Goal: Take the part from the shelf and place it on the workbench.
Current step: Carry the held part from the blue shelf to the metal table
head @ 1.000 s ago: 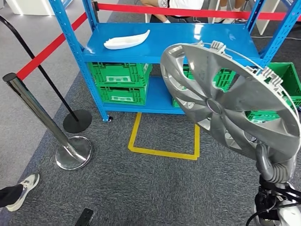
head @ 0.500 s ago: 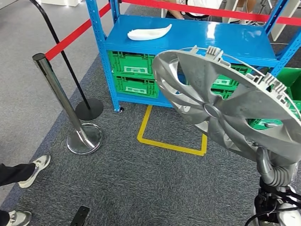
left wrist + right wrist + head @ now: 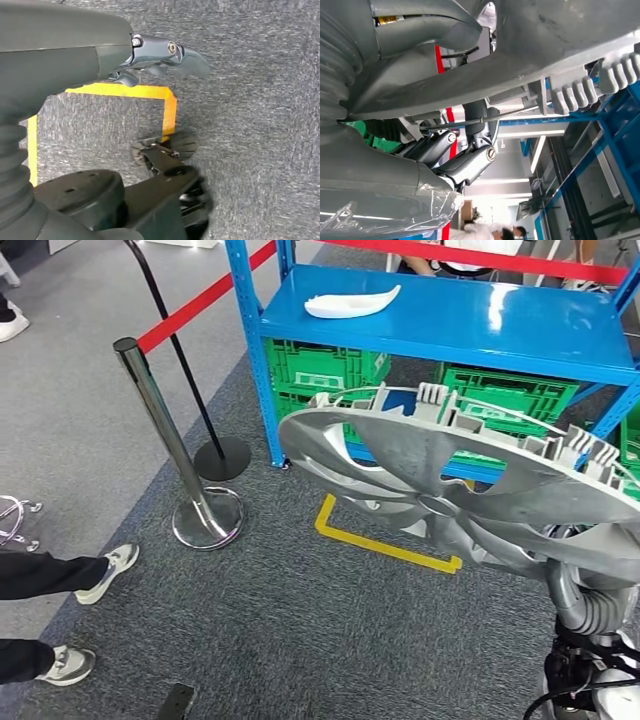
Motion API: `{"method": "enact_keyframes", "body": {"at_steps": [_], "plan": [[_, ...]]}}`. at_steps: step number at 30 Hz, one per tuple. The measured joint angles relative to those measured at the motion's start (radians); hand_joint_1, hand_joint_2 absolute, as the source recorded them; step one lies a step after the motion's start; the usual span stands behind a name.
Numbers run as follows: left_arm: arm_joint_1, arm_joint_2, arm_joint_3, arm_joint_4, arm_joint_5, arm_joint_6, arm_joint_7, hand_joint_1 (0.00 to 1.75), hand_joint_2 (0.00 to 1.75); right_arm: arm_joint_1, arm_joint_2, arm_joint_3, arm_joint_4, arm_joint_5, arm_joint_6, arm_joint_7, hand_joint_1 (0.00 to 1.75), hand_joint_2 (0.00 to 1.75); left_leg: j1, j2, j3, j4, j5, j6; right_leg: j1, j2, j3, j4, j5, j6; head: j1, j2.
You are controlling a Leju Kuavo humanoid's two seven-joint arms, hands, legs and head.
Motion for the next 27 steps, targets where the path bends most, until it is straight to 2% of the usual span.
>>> {"method": "enact_keyframes", "body": {"at_steps": [1, 2, 3, 4, 5, 7, 8, 9, 10, 11, 12, 13, 15, 16, 17, 18, 19, 20, 21, 22, 23, 24, 25, 26, 27], "plan": [[0.001, -0.001, 0.000, 0.000, 0.000, 0.003, -0.001, 0.00, 1.75, 0.004, 0.000, 0.000, -0.001, 0.001, 0.001, 0.000, 1.75, 1.75, 0.003, 0.004, -0.028, 0.062, -0.023, -0.004, 0.000, -0.012, -0.004, 0.000, 0.002, 0.000, 0.000, 0.000], [0.002, -0.001, 0.000, 0.000, 0.000, 0.005, -0.001, 0.00, 1.75, 0.008, 0.000, 0.000, -0.002, 0.002, 0.001, -0.001, 1.75, 1.75, 0.006, 0.006, -0.040, 0.092, -0.028, -0.007, 0.000, -0.023, -0.007, 0.000, 0.003, 0.001, 0.000, 0.000], [0.004, 0.000, 0.001, 0.000, -0.001, 0.008, -0.001, 0.00, 1.75, 0.011, 0.000, 0.000, -0.003, 0.003, 0.002, -0.001, 1.75, 1.75, 0.008, 0.008, -0.031, 0.082, -0.013, -0.009, 0.000, -0.033, -0.009, 0.001, 0.005, 0.002, 0.000, 0.000], [0.005, 0.000, 0.001, 0.000, -0.001, 0.010, -0.002, 0.00, 1.75, 0.014, 0.000, 0.000, -0.004, 0.005, 0.002, -0.002, 1.75, 1.75, 0.010, 0.013, -0.002, 0.033, 0.016, -0.010, -0.001, -0.044, -0.010, 0.001, 0.006, 0.004, 0.000, 0.000], [0.005, 0.000, 0.001, 0.000, -0.003, 0.015, -0.002, 0.00, 1.75, 0.016, 0.000, 0.000, -0.007, 0.006, 0.002, -0.003, 1.75, 1.75, 0.011, 0.031, 0.040, -0.039, 0.049, -0.010, -0.001, -0.053, -0.010, 0.001, 0.007, 0.008, 0.000, 0.000], [0.002, 0.000, 0.001, 0.000, -0.006, 0.025, -0.002, 0.00, 1.75, 0.018, 0.000, 0.000, -0.014, 0.009, 0.002, -0.008, 1.75, 1.75, 0.009, 0.072, 0.106, -0.165, 0.091, -0.005, 0.005, -0.071, -0.013, 0.006, 0.008, 0.018, -0.001, 0.000], [0.001, -0.002, 0.001, 0.000, -0.008, 0.033, -0.002, 0.00, 1.75, 0.020, 0.000, 0.000, -0.017, 0.009, 0.002, -0.011, 1.75, 1.75, 0.007, 0.083, 0.118, -0.194, 0.097, 0.001, 0.008, -0.079, -0.015, 0.008, 0.010, 0.024, 0.000, 0.000], [0.000, -0.002, 0.001, 0.000, -0.009, 0.040, -0.002, 0.00, 1.75, 0.022, 0.000, 0.000, -0.020, 0.010, 0.002, -0.013, 1.75, 1.75, 0.004, 0.080, 0.116, -0.201, 0.097, 0.008, 0.010, -0.088, -0.017, 0.008, 0.012, 0.030, 0.001, 0.000], [0.001, -0.003, 0.001, 0.000, -0.012, 0.049, -0.001, 0.00, 1.75, 0.025, 0.001, 0.000, -0.021, 0.010, 0.001, -0.015, 1.75, 1.75, 0.003, 0.068, 0.110, -0.199, 0.100, 0.019, 0.009, -0.098, -0.017, 0.007, 0.013, 0.036, 0.003, 0.000], [0.003, -0.004, 0.001, 0.000, -0.015, 0.057, 0.000, 0.00, 1.75, 0.028, 0.001, 0.000, -0.023, 0.010, 0.000, -0.017, 1.75, 1.75, 0.003, 0.058, 0.106, -0.200, 0.103, 0.026, 0.007, -0.096, -0.020, 0.011, 0.009, 0.041, 0.005, 0.000], [0.005, -0.005, 0.001, 0.000, -0.021, 0.064, 0.002, 0.00, 1.75, 0.034, 0.002, -0.001, -0.027, 0.010, -0.001, -0.021, 1.75, 1.75, 0.003, 0.048, 0.104, -0.200, 0.107, 0.034, 0.005, -0.084, -0.027, 0.027, -0.006, 0.046, 0.007, 0.000], [0.005, -0.005, 0.001, 0.000, -0.027, 0.071, 0.004, 0.00, 1.75, 0.041, 0.002, -0.002, -0.031, 0.011, -0.001, -0.026, 1.75, 1.75, 0.004, 0.037, 0.102, -0.201, 0.111, 0.041, 0.004, -0.061, -0.043, 0.065, -0.032, 0.049, 0.008, 0.000], [0.002, -0.007, 0.000, 0.000, -0.041, 0.079, 0.009, 0.00, 1.75, 0.058, 0.002, -0.007, -0.041, 0.010, 0.001, -0.037, 1.75, 1.75, 0.003, 0.016, 0.098, -0.201, 0.115, 0.049, 0.006, -0.013, -0.101, 0.199, -0.104, 0.048, 0.011, 0.000], [0.001, -0.008, 0.000, 0.000, -0.045, 0.080, 0.010, 0.00, 1.75, 0.066, 0.002, -0.009, -0.043, 0.010, 0.002, -0.042, 1.75, 1.75, 0.001, 0.004, 0.095, -0.201, 0.117, 0.052, 0.008, 0.000, -0.131, 0.268, -0.131, 0.045, 0.012, 0.000], [0.000, -0.010, -0.001, 0.000, -0.048, 0.079, 0.011, 0.00, 1.75, 0.073, 0.002, -0.011, -0.045, 0.011, 0.003, -0.044, 1.75, 1.75, -0.001, -0.008, 0.094, -0.201, 0.119, 0.053, 0.009, 0.005, -0.149, 0.308, -0.140, 0.043, 0.012, 0.000], [0.001, -0.011, -0.001, 0.000, -0.050, 0.079, 0.012, 0.00, 1.75, 0.079, 0.002, -0.011, -0.045, 0.012, 0.004, -0.045, 1.75, 1.75, -0.002, -0.020, 0.093, -0.201, 0.120, 0.054, 0.010, 0.008, -0.148, 0.309, -0.130, 0.040, 0.013, 0.000], [0.001, -0.012, -0.001, 0.000, -0.052, 0.079, 0.012, 0.00, 1.75, 0.084, 0.002, -0.011, -0.047, 0.012, 0.004, -0.046, 1.75, 1.75, -0.002, -0.033, 0.093, -0.200, 0.121, 0.054, 0.010, 0.011, -0.126, 0.267, -0.103, 0.036, 0.012, 0.000], [0.000, -0.012, -0.002, 0.000, -0.054, 0.081, 0.012, 0.00, 1.75, 0.089, 0.002, -0.012, -0.049, 0.013, 0.005, -0.047, 1.75, 1.75, -0.002, -0.045, 0.093, -0.199, 0.123, 0.053, 0.009, 0.022, -0.089, 0.197, -0.068, 0.033, 0.013, 0.000], [-0.001, -0.012, -0.002, 0.000, -0.057, 0.085, 0.012, 0.00, 1.75, 0.092, 0.002, -0.014, -0.052, 0.014, 0.006, -0.049, 1.75, 1.75, -0.004, -0.057, 0.092, -0.197, 0.123, 0.050, 0.007, 0.042, -0.051, 0.123, -0.042, 0.031, 0.013, 0.000], [-0.003, -0.012, -0.002, 0.000, -0.060, 0.089, 0.011, 0.00, 1.75, 0.096, 0.002, -0.015, -0.055, 0.014, 0.008, -0.052, 1.75, 1.75, -0.005, -0.068, 0.088, -0.194, 0.125, 0.047, 0.005, 0.060, -0.020, 0.066, -0.027, 0.030, 0.012, 0.000], [-0.005, -0.012, -0.002, 0.000, -0.064, 0.094, 0.011, 0.00, 1.75, 0.101, 0.003, -0.017, -0.059, 0.016, 0.010, -0.055, 1.75, 1.75, -0.005, -0.077, 0.083, -0.192, 0.127, 0.042, 0.003, 0.073, -0.003, 0.033, -0.023, 0.030, 0.012, 0.000], [-0.006, -0.013, -0.003, 0.000, -0.067, 0.099, 0.010, 0.00, 1.75, 0.107, 0.004, -0.019, -0.063, 0.019, 0.012, -0.059, 1.75, 1.75, -0.004, -0.086, 0.077, -0.190, 0.130, 0.037, 0.003, 0.077, 0.001, 0.024, -0.026, 0.028, 0.011, 0.000], [-0.007, -0.013, -0.003, 0.000, -0.071, 0.101, 0.010, 0.00, 1.75, 0.112, 0.006, -0.021, -0.067, 0.023, 0.014, -0.062, 1.75, 1.75, -0.002, -0.096, 0.071, -0.189, 0.133, 0.031, 0.003, 0.069, 0.000, 0.024, -0.023, 0.025, 0.011, 0.000], [-0.006, -0.012, -0.004, 0.000, -0.075, 0.103, 0.010, 0.00, 1.75, 0.116, 0.008, -0.023, -0.071, 0.027, 0.014, -0.065, 1.75, 1.75, -0.002, -0.096, 0.067, -0.187, 0.133, 0.026, 0.003, 0.059, -0.002, 0.024, -0.021, 0.020, 0.011, 0.000], [-0.007, -0.012, -0.004, 0.000, -0.078, 0.104, 0.011, 0.00, 1.75, 0.119, 0.010, -0.025, -0.074, 0.030, 0.015, -0.067, 1.75, 1.75, -0.003, -0.084, 0.059, -0.176, 0.124, 0.020, 0.001, 0.049, -0.002, 0.023, -0.018, 0.015, 0.008, 0.000]]}}
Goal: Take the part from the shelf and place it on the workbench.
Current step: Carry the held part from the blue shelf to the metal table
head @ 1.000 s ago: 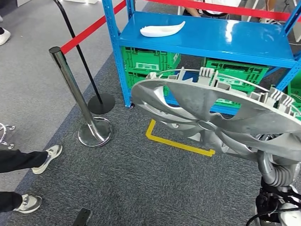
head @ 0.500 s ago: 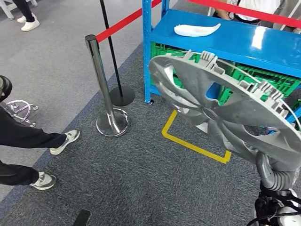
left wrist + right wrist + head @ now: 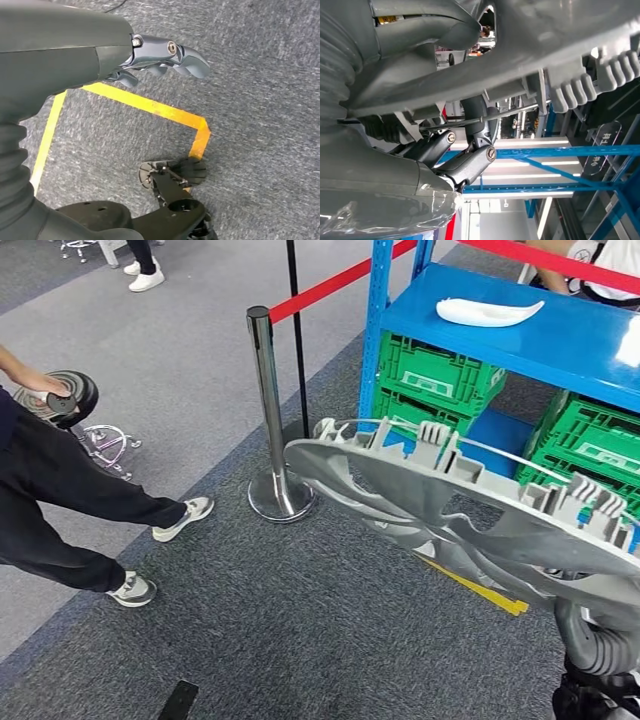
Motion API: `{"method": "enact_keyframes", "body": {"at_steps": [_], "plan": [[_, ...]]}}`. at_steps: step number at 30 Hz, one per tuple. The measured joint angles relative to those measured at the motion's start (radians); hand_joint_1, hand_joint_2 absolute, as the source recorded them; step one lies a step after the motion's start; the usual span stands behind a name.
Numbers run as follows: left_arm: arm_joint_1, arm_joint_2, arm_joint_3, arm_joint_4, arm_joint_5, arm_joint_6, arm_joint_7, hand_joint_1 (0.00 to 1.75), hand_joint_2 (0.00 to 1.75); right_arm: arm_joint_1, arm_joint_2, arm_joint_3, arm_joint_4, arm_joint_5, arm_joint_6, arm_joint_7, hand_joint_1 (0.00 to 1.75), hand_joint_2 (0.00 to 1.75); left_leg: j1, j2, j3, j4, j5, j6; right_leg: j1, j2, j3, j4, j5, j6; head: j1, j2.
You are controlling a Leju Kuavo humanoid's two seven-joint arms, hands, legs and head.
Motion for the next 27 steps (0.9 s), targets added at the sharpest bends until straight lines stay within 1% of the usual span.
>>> {"method": "enact_keyframes", "body": {"at_steps": [1, 2, 3, 4, 5, 6, 7, 8, 9, 10, 11, 12, 13, 14, 15, 16, 17, 18, 19, 20, 21, 22, 23, 24, 25, 26, 27], "plan": [[-0.002, 0.000, -0.002, 0.000, -0.004, 0.000, 0.001, 0.00, 1.75, 0.002, 0.001, -0.003, -0.004, 0.002, 0.001, -0.002, 1.75, 1.75, -0.001, 0.021, -0.015, 0.030, -0.021, -0.005, -0.002, -0.011, 0.000, -0.002, 0.002, -0.005, -0.004, 0.000], [-0.006, -0.001, -0.003, 0.000, -0.007, 0.000, 0.003, 0.00, 1.75, 0.004, 0.002, -0.005, -0.007, 0.003, 0.001, -0.003, 1.75, 1.75, -0.001, 0.049, -0.039, 0.082, -0.053, -0.011, -0.002, -0.023, 0.000, -0.003, 0.003, -0.008, -0.008, 0.000], [-0.010, -0.003, -0.005, 0.000, -0.009, 0.000, 0.004, 0.00, 1.75, 0.006, 0.002, -0.009, -0.010, 0.003, 0.002, -0.003, 1.75, 1.75, 0.000, 0.072, -0.072, 0.150, -0.089, -0.016, -0.001, -0.036, -0.002, -0.003, 0.003, -0.010, -0.011, 0.000], [-0.014, -0.004, -0.007, 0.000, -0.009, -0.001, 0.005, 0.00, 1.75, 0.008, 0.002, -0.012, -0.012, 0.003, 0.003, -0.004, 1.75, 1.75, 0.003, 0.084, -0.103, 0.219, -0.119, -0.020, -0.001, -0.048, -0.003, -0.003, 0.003, -0.011, -0.012, 0.000], [-0.015, -0.005, -0.007, 0.000, -0.008, -0.004, 0.006, 0.00, 1.75, 0.009, 0.003, -0.014, -0.012, 0.003, 0.004, -0.004, 1.75, 1.75, 0.005, 0.089, -0.123, 0.267, -0.133, -0.022, 0.000, -0.061, -0.004, -0.003, 0.003, -0.012, -0.012, 0.000], [-0.015, -0.006, -0.007, 0.000, -0.006, -0.008, 0.008, 0.00, 1.75, 0.009, 0.004, -0.015, -0.012, 0.003, 0.006, -0.004, 1.75, 1.75, 0.006, 0.092, -0.125, 0.279, -0.130, -0.023, 0.000, -0.072, -0.004, -0.003, 0.003, -0.012, -0.012, 0.000], [-0.015, -0.006, -0.007, 0.000, -0.004, -0.013, 0.009, 0.00, 1.75, 0.008, 0.006, -0.015, -0.012, 0.003, 0.008, -0.004, 1.75, 1.75, 0.007, 0.094, -0.108, 0.253, -0.109, -0.023, 0.000, -0.083, -0.004, -0.003, 0.003, -0.012, -0.012, 0.000], [-0.014, -0.006, -0.007, 0.000, -0.003, -0.017, 0.009, 0.00, 1.75, 0.006, 0.007, -0.016, -0.012, 0.003, 0.009, -0.004, 1.75, 1.75, 0.007, 0.104, -0.073, 0.193, -0.077, -0.022, 0.000, -0.093, -0.003, -0.003, 0.003, -0.011, -0.012, 0.000], [-0.014, -0.006, -0.007, 0.000, -0.003, -0.020, 0.009, 0.00, 1.75, 0.004, 0.009, -0.016, -0.012, 0.004, 0.010, -0.004, 1.75, 1.75, 0.005, 0.126, -0.031, 0.121, -0.049, -0.020, 0.002, -0.103, -0.001, -0.003, 0.002, -0.009, -0.013, 0.000], [-0.016, -0.005, -0.007, 0.000, -0.002, -0.022, 0.009, 0.00, 1.75, 0.003, 0.010, -0.016, -0.012, 0.004, 0.011, -0.004, 1.75, 1.75, 0.003, 0.146, 0.003, 0.057, -0.030, -0.015, 0.005, -0.111, -0.001, -0.001, 0.000, -0.005, -0.013, 0.000], [-0.018, -0.006, -0.007, 0.000, -0.002, -0.023, 0.009, 0.00, 1.75, 0.001, 0.010, -0.016, -0.012, 0.005, 0.011, -0.005, 1.75, 1.75, 0.000, 0.161, 0.024, 0.015, -0.020, -0.010, 0.009, -0.121, -0.001, 0.000, -0.001, 0.000, -0.012, 0.000], [-0.019, -0.006, -0.007, 0.000, -0.001, -0.025, 0.008, 0.00, 1.75, -0.001, 0.011, -0.016, -0.011, 0.006, 0.012, -0.005, 1.75, 1.75, -0.002, 0.167, 0.031, -0.004, -0.019, -0.004, 0.012, -0.130, -0.001, 0.001, -0.002, 0.005, -0.011, 0.000], [-0.018, -0.006, -0.007, 0.000, 0.000, -0.026, 0.008, 0.00, 1.75, -0.003, 0.012, -0.016, -0.011, 0.006, 0.013, -0.005, 1.75, 1.75, -0.004, 0.157, 0.028, -0.008, -0.019, 0.003, 0.013, -0.140, 0.000, 0.000, -0.002, 0.010, -0.010, 0.000], [-0.015, -0.006, -0.007, 0.000, 0.003, -0.026, 0.007, 0.00, 1.75, -0.006, 0.013, -0.016, -0.010, 0.006, 0.014, -0.005, 1.75, 1.75, -0.003, 0.146, 0.026, -0.009, -0.016, 0.010, 0.011, -0.144, 0.000, -0.001, -0.003, 0.015, -0.009, 0.000], [-0.012, -0.006, -0.007, 0.000, 0.006, -0.025, 0.006, 0.00, 1.75, -0.009, 0.014, -0.016, -0.009, 0.006, 0.015, -0.005, 1.75, 1.75, -0.001, 0.136, 0.025, -0.011, -0.013, 0.016, 0.009, -0.133, -0.003, 0.005, -0.010, 0.020, -0.008, 0.000], [-0.011, -0.005, -0.007, 0.000, 0.011, -0.022, 0.004, 0.00, 1.75, -0.010, 0.015, -0.016, -0.008, 0.005, 0.016, -0.005, 1.75, 1.75, 0.001, 0.125, 0.025, -0.013, -0.010, 0.023, 0.007, -0.113, -0.013, 0.029, -0.028, 0.025, -0.006, 0.000], [-0.011, -0.004, -0.007, 0.000, 0.015, -0.020, 0.001, 0.00, 1.75, -0.011, 0.015, -0.017, -0.006, 0.005, 0.017, -0.005, 1.75, 1.75, 0.003, 0.115, 0.025, -0.015, -0.008, 0.028, 0.005, -0.086, -0.034, 0.077, -0.056, 0.028, -0.004, 0.000], [-0.012, -0.004, -0.007, 0.000, 0.019, -0.016, -0.001, 0.00, 1.75, -0.012, 0.015, -0.018, -0.004, 0.005, 0.017, -0.006, 1.75, 1.75, 0.002, 0.104, 0.024, -0.015, -0.007, 0.031, 0.005, -0.063, -0.062, 0.143, -0.089, 0.029, -0.001, 0.000], [-0.012, -0.004, -0.007, 0.000, 0.023, -0.014, -0.003, 0.00, 1.75, -0.012, 0.015, -0.019, -0.001, 0.005, 0.017, -0.005, 1.75, 1.75, 0.002, 0.091, 0.024, -0.014, -0.006, 0.034, 0.006, -0.050, -0.096, 0.216, -0.120, 0.029, 0.000, 0.000], [-0.012, -0.004, -0.007, 0.000, 0.027, -0.011, -0.004, 0.00, 1.75, -0.012, 0.015, -0.021, 0.002, 0.004, 0.017, -0.005, 1.75, 1.75, 0.001, 0.079, 0.023, -0.014, -0.005, 0.035, 0.006, -0.045, -0.124, 0.272, -0.136, 0.029, 0.000, 0.000], [-0.011, -0.004, -0.006, 0.000, 0.031, -0.008, -0.005, 0.00, 1.75, -0.013, 0.015, -0.023, 0.004, 0.004, 0.017, -0.004, 1.75, 1.75, 0.000, 0.066, 0.024, -0.014, -0.005, 0.035, 0.007, -0.043, -0.136, 0.293, -0.133, 0.029, 0.000, 0.000], [-0.011, -0.005, -0.005, 0.000, 0.035, -0.006, -0.006, 0.00, 1.75, -0.014, 0.015, -0.025, 0.006, 0.003, 0.017, -0.004, 1.75, 1.75, 0.000, 0.053, 0.025, -0.014, -0.005, 0.035, 0.006, -0.042, -0.130, 0.274, -0.111, 0.028, 0.000, 0.000], [-0.011, -0.005, -0.004, 0.000, 0.038, -0.005, -0.006, 0.00, 1.75, -0.015, 0.015, -0.027, 0.008, 0.003, 0.017, -0.003, 1.75, 1.75, 0.001, 0.040, 0.026, -0.013, -0.005, 0.034, 0.005, -0.037, -0.104, 0.216, -0.074, 0.026, 0.000, 0.000], [-0.012, -0.006, -0.004, 0.000, 0.040, -0.004, -0.007, 0.00, 1.75, -0.017, 0.015, -0.030, 0.008, 0.003, 0.016, -0.003, 1.75, 1.75, 0.002, 0.027, 0.027, -0.012, -0.004, 0.032, 0.003, -0.020, -0.069, 0.141, -0.041, 0.026, 0.000, 0.000], [-0.013, -0.007, -0.004, 0.000, 0.040, -0.003, -0.008, 0.00, 1.75, -0.019, 0.015, -0.032, 0.009, 0.003, 0.016, -0.003, 1.75, 1.75, 0.001, 0.015, 0.025, -0.009, -0.004, 0.029, -0.001, 0.000, -0.037, 0.073, -0.019, 0.025, 0.000, 0.000], [-0.014, -0.007, -0.004, 0.000, 0.040, -0.003, -0.008, 0.00, 1.75, -0.020, 0.015, -0.033, 0.009, 0.003, 0.016, -0.003, 1.75, 1.75, 0.002, 0.005, 0.022, -0.008, -0.003, 0.024, -0.003, 0.016, -0.014, 0.028, -0.008, 0.025, 0.000, 0.000], [-0.015, -0.008, -0.004, 0.000, 0.040, -0.003, -0.009, 0.00, 1.75, -0.021, 0.015, -0.034, 0.009, 0.002, 0.015, -0.003, 1.75, 1.75, 0.003, -0.004, 0.018, -0.007, -0.001, 0.017, -0.003, 0.027, -0.003, 0.008, -0.008, 0.023, 0.000, 0.000]]}}
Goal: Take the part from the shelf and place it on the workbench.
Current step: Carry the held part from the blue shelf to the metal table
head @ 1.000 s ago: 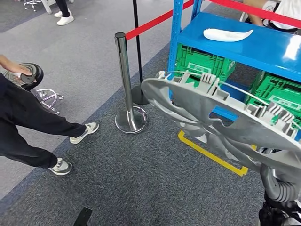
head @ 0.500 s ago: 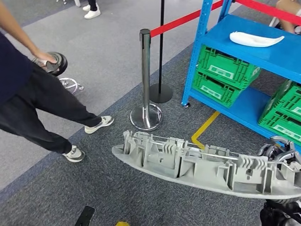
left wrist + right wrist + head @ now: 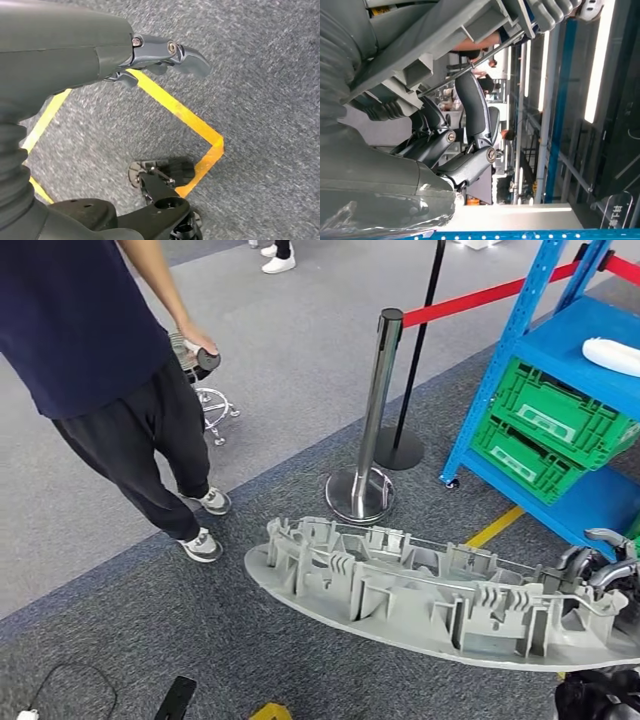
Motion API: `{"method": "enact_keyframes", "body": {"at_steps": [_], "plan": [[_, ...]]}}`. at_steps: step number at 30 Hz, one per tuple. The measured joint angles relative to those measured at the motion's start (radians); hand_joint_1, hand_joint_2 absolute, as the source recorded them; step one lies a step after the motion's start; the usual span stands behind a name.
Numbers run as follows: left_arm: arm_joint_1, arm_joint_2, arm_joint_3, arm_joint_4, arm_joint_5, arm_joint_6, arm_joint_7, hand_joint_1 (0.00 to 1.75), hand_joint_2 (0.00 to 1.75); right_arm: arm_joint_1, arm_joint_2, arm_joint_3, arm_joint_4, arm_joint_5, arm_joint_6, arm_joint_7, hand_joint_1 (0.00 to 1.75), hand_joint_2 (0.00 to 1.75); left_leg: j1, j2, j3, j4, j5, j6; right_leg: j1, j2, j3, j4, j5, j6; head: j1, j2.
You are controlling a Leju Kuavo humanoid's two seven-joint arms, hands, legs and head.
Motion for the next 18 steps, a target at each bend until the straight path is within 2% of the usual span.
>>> {"method": "enact_keyframes", "body": {"at_steps": [2, 3, 4, 6, 8, 9, 10, 11, 12, 13, 14, 15, 16, 18], "plan": [[0.001, 0.000, 0.000, 0.000, -0.001, 0.000, 0.000, 0.00, 1.75, -0.001, 0.000, -0.001, 0.000, 0.000, 0.000, 0.000, 1.75, 1.75, 0.004, -0.015, -0.007, -0.003, 0.006, -0.014, 0.003, -0.012, 0.005, -0.005, 0.004, -0.009, 0.000, 0.000], [0.002, 0.000, 0.000, 0.000, -0.003, 0.000, 0.001, 0.00, 1.75, -0.003, 0.000, -0.001, 0.000, 0.000, 0.000, 0.000, 1.75, 1.75, 0.005, -0.007, -0.010, 0.000, 0.005, -0.020, 0.004, -0.022, 0.006, -0.009, 0.007, -0.016, -0.001, 0.000], [0.001, 0.000, 0.000, 0.000, -0.006, 0.000, 0.003, 0.00, 1.75, -0.005, 0.000, -0.001, 0.000, 0.001, 0.000, 0.000, 1.75, 1.75, 0.004, 0.013, -0.019, 0.016, -0.008, -0.025, 0.004, -0.032, 0.008, -0.015, 0.011, -0.023, -0.002, 0.000], [-0.005, 0.000, 0.000, 0.000, -0.013, -0.001, 0.007, 0.00, 1.75, -0.009, 0.000, -0.003, -0.001, 0.001, -0.002, 0.000, 1.75, 1.75, 0.003, 0.069, -0.065, 0.112, -0.066, -0.033, 0.003, -0.056, 0.011, -0.023, 0.016, -0.033, -0.006, 0.000], [-0.013, -0.001, 0.000, 0.000, -0.023, -0.004, 0.008, 0.00, 1.75, -0.010, 0.000, -0.006, -0.001, 0.002, -0.004, 0.000, 1.75, 1.75, 0.008, 0.090, -0.128, 0.246, -0.125, -0.041, 0.004, -0.083, 0.009, -0.025, 0.017, -0.036, -0.007, 0.000], [-0.016, -0.002, 0.000, 0.000, -0.029, -0.006, 0.008, 0.00, 1.75, -0.011, 0.000, -0.006, -0.001, 0.002, -0.005, 0.000, 1.75, 1.75, 0.011, 0.093, -0.143, 0.281, -0.133, -0.045, 0.004, -0.095, 0.008, -0.025, 0.017, -0.036, -0.008, 0.000], [-0.019, -0.002, 0.000, 0.000, -0.033, -0.008, 0.008, 0.00, 1.75, -0.013, 0.000, -0.006, -0.001, 0.002, -0.006, 0.002, 1.75, 1.75, 0.015, 0.095, -0.138, 0.278, -0.122, -0.048, 0.004, -0.107, 0.008, -0.025, 0.018, -0.035, -0.007, 0.000], [-0.022, -0.002, 0.000, 0.000, -0.038, -0.008, 0.008, 0.00, 1.75, -0.015, 0.000, -0.006, -0.001, 0.003, -0.006, 0.004, 1.75, 1.75, 0.018, 0.100, -0.113, 0.237, -0.097, -0.050, 0.003, -0.118, 0.008, -0.024, 0.018, -0.032, -0.007, 0.000], [-0.025, -0.002, 0.000, -0.001, -0.040, -0.008, 0.008, 0.00, 1.75, -0.017, 0.000, -0.006, -0.002, 0.004, -0.007, 0.005, 1.75, 1.75, 0.022, 0.118, -0.073, 0.171, -0.068, -0.054, 0.003, -0.128, 0.009, -0.023, 0.018, -0.028, -0.008, 0.000], [-0.031, -0.004, 0.000, -0.002, -0.042, -0.008, 0.008, 0.00, 1.75, -0.018, 0.000, -0.006, -0.004, 0.004, -0.008, 0.007, 1.75, 1.75, 0.024, 0.145, -0.032, 0.099, -0.045, -0.057, 0.005, -0.138, 0.008, -0.019, 0.016, -0.021, -0.010, 0.000], [-0.037, -0.006, 0.000, -0.004, -0.044, -0.008, 0.008, 0.00, 1.75, -0.020, 0.000, -0.007, -0.007, 0.005, -0.009, 0.008, 1.75, 1.75, 0.025, 0.164, -0.003, 0.047, -0.029, -0.054, 0.007, -0.147, 0.007, -0.017, 0.015, -0.013, -0.009, 0.000], [-0.041, -0.007, 0.000, -0.005, -0.045, -0.008, 0.008, 0.00, 1.75, -0.021, 0.000, -0.007, -0.010, 0.007, -0.011, 0.010, 1.75, 1.75, 0.024, 0.178, 0.013, 0.015, -0.023, -0.049, 0.009, -0.156, 0.007, -0.015, 0.014, -0.005, -0.008, 0.000], [-0.045, -0.008, 0.000, -0.006, -0.047, -0.007, 0.008, 0.00, 1.75, -0.022, 0.000, -0.008, -0.012, 0.009, -0.013, 0.011, 1.75, 1.75, 0.021, 0.177, 0.014, 0.006, -0.023, -0.040, 0.009, -0.166, 0.007, -0.015, 0.014, 0.002, -0.006, 0.000], [-0.044, -0.006, 0.000, -0.006, -0.051, -0.006, 0.009, 0.00, 1.75, -0.022, 0.000, -0.008, -0.015, 0.013, -0.018, 0.014, 1.75, 1.75, 0.016, 0.151, 0.008, 0.006, -0.018, -0.019, 0.002, -0.179, 0.011, -0.018, 0.012, 0.015, -0.001, 0.000]]}}
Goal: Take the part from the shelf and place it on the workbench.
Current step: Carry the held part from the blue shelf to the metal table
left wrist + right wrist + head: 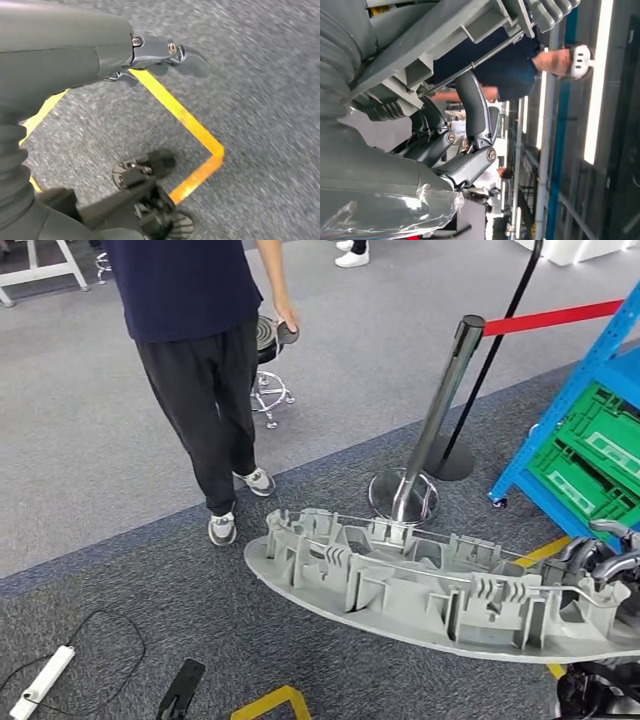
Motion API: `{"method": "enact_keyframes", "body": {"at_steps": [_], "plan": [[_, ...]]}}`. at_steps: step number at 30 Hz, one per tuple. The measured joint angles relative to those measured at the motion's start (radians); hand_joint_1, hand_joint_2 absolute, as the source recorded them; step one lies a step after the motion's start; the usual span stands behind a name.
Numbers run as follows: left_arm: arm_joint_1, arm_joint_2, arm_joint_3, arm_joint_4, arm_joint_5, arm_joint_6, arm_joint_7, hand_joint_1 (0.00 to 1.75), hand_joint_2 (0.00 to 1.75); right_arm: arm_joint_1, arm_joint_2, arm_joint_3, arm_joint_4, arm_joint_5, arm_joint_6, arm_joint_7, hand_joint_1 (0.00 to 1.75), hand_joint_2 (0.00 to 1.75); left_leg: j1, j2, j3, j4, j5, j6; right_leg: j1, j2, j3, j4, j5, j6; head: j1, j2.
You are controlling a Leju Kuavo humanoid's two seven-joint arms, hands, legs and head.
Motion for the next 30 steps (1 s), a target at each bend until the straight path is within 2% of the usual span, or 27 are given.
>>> {"method": "enact_keyframes", "body": {"at_steps": [1, 2, 4, 5, 6, 7, 8, 9, 10, 11, 12, 13, 15, 16, 17, 19, 20, 21, 22, 23, 24, 26, 27, 28, 30], "plan": [[0.001, 0.001, 0.000, 0.000, -0.002, 0.000, 0.002, 0.00, 1.75, 0.002, 0.000, 0.000, -0.002, 0.001, -0.003, 0.000, 1.75, 1.75, -0.001, -0.012, -0.001, -0.002, 0.003, 0.008, -0.004, 0.012, -0.005, 0.014, -0.013, 0.005, 0.002, 0.000], [0.001, 0.001, 0.000, 0.000, -0.003, -0.001, 0.006, 0.00, 1.75, 0.004, -0.001, -0.001, -0.006, 0.002, -0.006, 0.000, 1.75, 1.75, -0.001, -0.024, -0.001, -0.003, 0.006, 0.016, -0.006, 0.034, -0.020, 0.048, -0.036, 0.008, 0.004, 0.000], [0.000, 0.001, -0.001, 0.000, -0.009, -0.002, 0.018, 0.00, 1.75, 0.010, -0.002, -0.006, -0.013, 0.001, -0.012, -0.002, 1.75, 1.75, -0.004, -0.047, -0.002, -0.004, 0.008, 0.026, -0.004, 0.088, -0.080, 0.177, -0.101, 0.007, 0.011, 0.000], [0.001, 0.000, -0.001, 0.000, -0.011, -0.003, 0.025, 0.00, 1.75, 0.014, -0.002, -0.010, -0.015, 0.001, -0.014, -0.003, 1.75, 1.75, -0.007, -0.059, -0.002, -0.004, 0.008, 0.030, -0.002, 0.101, -0.116, 0.248, -0.128, 0.004, 0.012, 0.000], [0.004, 0.000, -0.001, 0.000, -0.012, -0.003, 0.031, 0.00, 1.75, 0.018, -0.002, -0.014, -0.018, 0.000, -0.016, -0.003, 1.75, 1.75, -0.010, -0.072, -0.002, -0.004, 0.008, 0.031, 0.001, 0.107, -0.143, 0.295, -0.138, 0.001, 0.013, 0.000], [0.007, 0.001, -0.002, 0.000, -0.012, -0.002, 0.037, 0.00, 1.75, 0.021, -0.003, -0.018, -0.020, -0.001, -0.018, -0.004, 1.75, 1.75, -0.012, -0.086, -0.002, -0.003, 0.008, 0.032, 0.004, 0.110, -0.154, 0.309, -0.130, -0.004, 0.014, 0.000], [0.009, 0.001, -0.002, 0.000, -0.012, -0.002, 0.041, 0.00, 1.75, 0.025, -0.003, -0.021, -0.023, -0.001, -0.018, -0.004, 1.75, 1.75, -0.014, -0.100, -0.001, -0.003, 0.008, 0.033, 0.006, 0.114, -0.143, 0.274, -0.101, -0.009, 0.013, 0.000], [0.010, 0.001, -0.002, 0.000, -0.013, -0.001, 0.044, 0.00, 1.75, 0.027, -0.003, -0.024, -0.028, -0.002, -0.019, -0.004, 1.75, 1.75, -0.015, -0.114, 0.001, -0.003, 0.008, 0.033, 0.008, 0.123, -0.114, 0.207, -0.060, -0.014, 0.013, 0.000], [0.011, 0.001, -0.002, 0.000, -0.015, -0.002, 0.046, 0.00, 1.75, 0.028, -0.003, -0.027, -0.032, -0.002, -0.019, -0.004, 1.75, 1.75, -0.015, -0.125, 0.001, -0.003, 0.008, 0.032, 0.007, 0.143, -0.081, 0.134, -0.027, -0.018, 0.013, 0.000], [0.010, 0.001, -0.002, 0.000, -0.017, -0.002, 0.047, 0.00, 1.75, 0.029, -0.003, -0.029, -0.037, -0.003, -0.019, -0.004, 1.75, 1.75, -0.016, -0.137, -0.001, -0.001, 0.008, 0.030, 0.006, 0.161, -0.051, 0.071, -0.006, -0.021, 0.013, 0.000], [0.010, 0.001, -0.002, 0.000, -0.018, -0.002, 0.048, 0.00, 1.75, 0.030, -0.003, -0.031, -0.040, -0.004, -0.019, -0.004, 1.75, 1.75, -0.015, -0.147, -0.005, 0.000, 0.009, 0.026, 0.006, 0.175, -0.032, 0.032, 0.003, -0.022, 0.013, 0.000], [0.010, 0.001, -0.002, 0.000, -0.019, -0.003, 0.048, 0.00, 1.75, 0.030, -0.003, -0.032, -0.042, -0.004, -0.019, -0.004, 1.75, 1.75, -0.013, -0.156, -0.009, 0.000, 0.012, 0.020, 0.006, 0.182, -0.025, 0.018, 0.002, -0.022, 0.012, 0.000], [0.012, 0.002, -0.002, 0.000, -0.019, -0.002, 0.048, 0.00, 1.75, 0.029, -0.003, -0.033, -0.044, -0.005, -0.019, -0.004, 1.75, 1.75, -0.009, -0.170, -0.017, -0.001, 0.015, 0.008, 0.008, 0.167, -0.022, 0.011, 0.005, -0.028, 0.012, 0.000], [0.012, 0.003, -0.002, 0.000, -0.019, -0.002, 0.048, 0.00, 1.75, 0.028, -0.003, -0.033, -0.044, -0.006, -0.019, -0.004, 1.75, 1.75, -0.010, -0.160, -0.021, 0.006, 0.009, 0.003, 0.007, 0.157, -0.020, 0.007, 0.007, -0.033, 0.010, 0.000], [0.009, 0.005, -0.002, 0.000, -0.019, -0.001, 0.048, 0.00, 1.75, 0.027, -0.003, -0.033, -0.044, -0.008, -0.018, -0.005, 1.75, 1.75, -0.012, -0.139, -0.033, 0.030, -0.007, -0.001, 0.006, 0.146, -0.017, 0.002, 0.009, -0.038, 0.008, 0.000], [0.001, 0.007, -0.002, 0.000, -0.019, 0.002, 0.047, 0.00, 1.75, 0.024, -0.003, -0.033, -0.044, -0.011, -0.017, -0.007, 1.75, 1.75, -0.015, -0.083, -0.087, 0.141, -0.067, -0.009, 0.007, 0.120, -0.014, -0.003, 0.010, -0.046, 0.003, 0.000], [-0.003, 0.007, -0.002, 0.000, -0.018, 0.004, 0.046, 0.00, 1.75, 0.021, -0.003, -0.034, -0.043, -0.012, -0.015, -0.007, 1.75, 1.75, -0.014, -0.068, -0.122, 0.210, -0.096, -0.012, 0.007, 0.107, -0.014, -0.003, 0.009, -0.048, 0.002, 0.000], [-0.006, 0.008, -0.002, 0.000, -0.016, 0.006, 0.043, 0.00, 1.75, 0.017, -0.003, -0.034, -0.042, -0.012, -0.013, -0.008, 1.75, 1.75, -0.013, -0.061, -0.149, 0.263, -0.113, -0.014, 0.008, 0.095, -0.014, -0.003, 0.008, -0.049, 0.002, 0.000], [-0.007, 0.010, -0.002, 0.000, -0.013, 0.008, 0.041, 0.00, 1.75, 0.012, -0.003, -0.034, -0.041, -0.012, -0.011, -0.007, 1.75, 1.75, -0.012, -0.058, -0.160, 0.285, -0.112, -0.016, 0.008, 0.084, -0.014, -0.003, 0.008, -0.049, 0.002, 0.000], [-0.008, 0.011, -0.001, -0.001, -0.010, 0.010, 0.038, 0.00, 1.75, 0.007, -0.003, -0.034, -0.040, -0.012, -0.009, -0.007, 1.75, 1.75, -0.011, -0.055, -0.152, 0.268, -0.092, -0.016, 0.008, 0.073, -0.013, -0.003, 0.007, -0.049, 0.002, 0.000], [-0.009, 0.013, -0.001, -0.001, -0.007, 0.012, 0.036, 0.00, 1.75, 0.003, -0.003, -0.034, -0.039, -0.012, -0.007, -0.007, 1.75, 1.75, -0.012, -0.048, -0.124, 0.214, -0.059, -0.015, 0.008, 0.062, -0.011, -0.003, 0.006, -0.047, 0.002, 0.000], [-0.015, 0.017, 0.000, -0.003, -0.001, 0.015, 0.031, 0.00, 1.75, -0.004, -0.003, -0.034, -0.038, -0.013, -0.005, -0.007, 1.75, 1.75, -0.016, -0.008, -0.049, 0.072, 0.000, -0.010, 0.012, 0.043, -0.008, 0.000, 0.002, -0.041, 0.001, 0.000], [-0.018, 0.017, 0.001, -0.004, 0.006, 0.017, 0.028, 0.00, 1.75, -0.007, -0.003, -0.034, -0.038, -0.013, -0.005, -0.007, 1.75, 1.75, -0.018, 0.007, -0.024, 0.022, 0.014, -0.005, 0.015, 0.034, -0.007, 0.001, -0.001, -0.037, 0.002, 0.000], [-0.021, 0.017, 0.004, -0.005, 0.015, 0.019, 0.022, 0.00, 1.75, -0.010, -0.005, -0.034, -0.037, -0.013, -0.005, -0.007, 1.75, 1.75, -0.021, 0.016, -0.014, -0.002, 0.017, 0.001, 0.019, 0.025, -0.006, 0.002, -0.003, -0.033, 0.002, 0.000], [-0.021, 0.017, 0.017, -0.006, 0.040, 0.022, 0.005, 0.00, 1.75, -0.013, -0.007, -0.033, -0.035, -0.014, -0.006, -0.007, 1.75, 1.75, -0.022, -0.002, -0.017, -0.008, 0.018, 0.015, 0.020, 0.006, -0.004, 0.001, -0.005, -0.024, 0.004, 0.000]]}}
